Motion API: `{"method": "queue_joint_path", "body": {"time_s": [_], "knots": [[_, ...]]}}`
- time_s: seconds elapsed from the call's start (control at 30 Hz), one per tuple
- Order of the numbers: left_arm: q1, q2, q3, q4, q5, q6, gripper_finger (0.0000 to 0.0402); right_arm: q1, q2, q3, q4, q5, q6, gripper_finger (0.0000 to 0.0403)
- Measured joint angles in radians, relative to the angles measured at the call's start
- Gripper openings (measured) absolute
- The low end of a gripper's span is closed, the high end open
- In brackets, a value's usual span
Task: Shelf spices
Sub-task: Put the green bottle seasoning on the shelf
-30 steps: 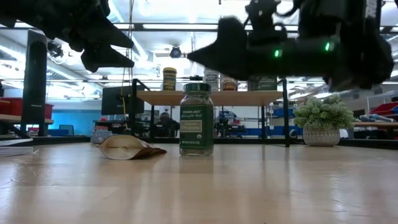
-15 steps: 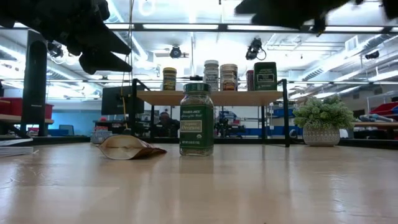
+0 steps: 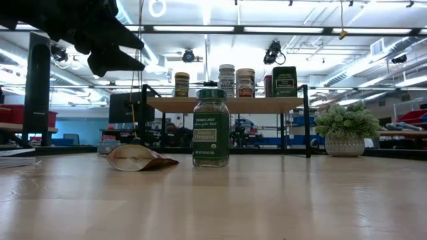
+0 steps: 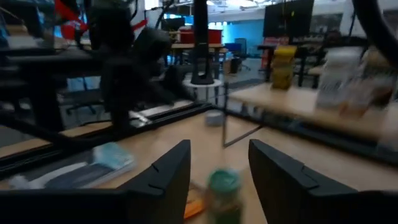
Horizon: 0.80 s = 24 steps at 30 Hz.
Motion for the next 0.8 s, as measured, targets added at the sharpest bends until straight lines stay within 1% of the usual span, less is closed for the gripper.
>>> {"method": "queue_joint_path", "body": {"time_s": [0.2,0.3,0.4,0.5,0.6,0.7,0.8], "knots": [[0.000,0.000,0.000,0.032,0.000,0.051,0.0328,0.004,0.234,0.102,-0.003,-0.056,0.263,0.0154],[0.000,0.000,0.000,0.031,0.000,0.060,0.0328,0.004,0.349,0.208,-0.003,-0.044,0.302,0.0151],[0.000,0.000,0.000,0.029,0.000,0.060,0.0328,0.004,0.451,0.352,-0.002,-0.001,0.235,0.0147],[0.000,0.000,0.000,0.018,0.000,0.060,0.0328,-0.004,0.534,0.499,0.000,-0.002,0.116,0.0141],[0.000,0.000,0.000,0.000,0.000,0.060,0.0328,-0.018,0.601,0.625,0.000,0.000,0.071,0.0130],[0.000,0.000,0.000,-0.007,0.000,0.060,0.0328,-0.031,0.644,0.714,0.001,0.000,0.034,0.0118],[0.000,0.000,0.000,-0.007,0.000,0.060,0.0328,-0.043,0.659,0.757,0.002,0.000,0.018,0.0103]]}}
